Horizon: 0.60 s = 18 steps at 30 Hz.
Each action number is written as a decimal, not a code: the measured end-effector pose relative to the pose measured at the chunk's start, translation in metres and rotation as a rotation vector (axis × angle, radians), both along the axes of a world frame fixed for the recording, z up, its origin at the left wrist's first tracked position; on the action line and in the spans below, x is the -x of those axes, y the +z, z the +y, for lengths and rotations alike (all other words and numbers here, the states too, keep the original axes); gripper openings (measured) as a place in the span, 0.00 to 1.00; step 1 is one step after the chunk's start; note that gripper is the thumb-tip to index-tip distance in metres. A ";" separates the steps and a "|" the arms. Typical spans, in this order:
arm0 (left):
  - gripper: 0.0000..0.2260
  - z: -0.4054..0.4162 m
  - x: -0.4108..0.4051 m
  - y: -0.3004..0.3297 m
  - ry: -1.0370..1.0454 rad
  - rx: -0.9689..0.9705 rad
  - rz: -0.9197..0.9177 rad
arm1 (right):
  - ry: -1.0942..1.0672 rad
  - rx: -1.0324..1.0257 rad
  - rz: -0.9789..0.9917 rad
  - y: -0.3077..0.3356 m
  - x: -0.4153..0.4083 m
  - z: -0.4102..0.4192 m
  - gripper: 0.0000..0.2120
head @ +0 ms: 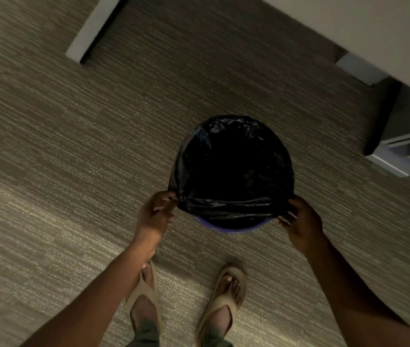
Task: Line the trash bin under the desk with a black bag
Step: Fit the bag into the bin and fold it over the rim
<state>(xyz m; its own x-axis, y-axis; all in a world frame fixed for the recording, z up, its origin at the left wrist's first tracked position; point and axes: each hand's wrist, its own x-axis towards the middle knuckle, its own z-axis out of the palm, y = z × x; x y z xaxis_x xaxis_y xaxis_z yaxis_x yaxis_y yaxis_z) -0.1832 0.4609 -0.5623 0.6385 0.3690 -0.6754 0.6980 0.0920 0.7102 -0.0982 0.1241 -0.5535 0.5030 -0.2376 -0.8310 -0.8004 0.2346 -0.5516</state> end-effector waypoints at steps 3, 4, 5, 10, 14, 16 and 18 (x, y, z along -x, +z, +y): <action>0.07 -0.018 0.007 0.006 0.275 0.155 -0.009 | -0.257 0.018 -0.009 0.003 0.011 0.009 0.06; 0.09 -0.023 0.008 0.007 0.321 0.188 0.002 | -0.288 0.036 0.006 0.004 0.014 0.012 0.06; 0.11 -0.028 0.009 0.008 0.350 0.223 0.018 | -0.274 0.045 0.024 0.006 0.019 0.017 0.07; 0.17 -0.040 0.010 0.009 0.357 0.289 0.065 | -0.097 0.157 -0.006 0.002 0.035 0.039 0.17; 0.20 -0.039 0.011 0.009 0.313 0.297 0.101 | -0.138 0.145 -0.010 0.001 0.036 0.034 0.07; 0.22 -0.040 0.015 0.005 0.278 0.310 0.106 | -0.109 0.182 -0.022 0.000 0.041 0.031 0.04; 0.23 -0.041 0.023 0.001 0.227 0.305 0.127 | -0.072 0.214 -0.029 -0.002 0.050 0.026 0.05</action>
<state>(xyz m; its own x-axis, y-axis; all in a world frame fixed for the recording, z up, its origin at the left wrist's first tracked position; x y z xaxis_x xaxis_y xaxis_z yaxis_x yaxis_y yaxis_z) -0.2062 0.4195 -0.5609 0.4685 0.2614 -0.8439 0.7158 0.4476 0.5360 -0.1478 0.1502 -0.5557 0.5014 -0.4429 -0.7432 -0.7689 0.1659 -0.6175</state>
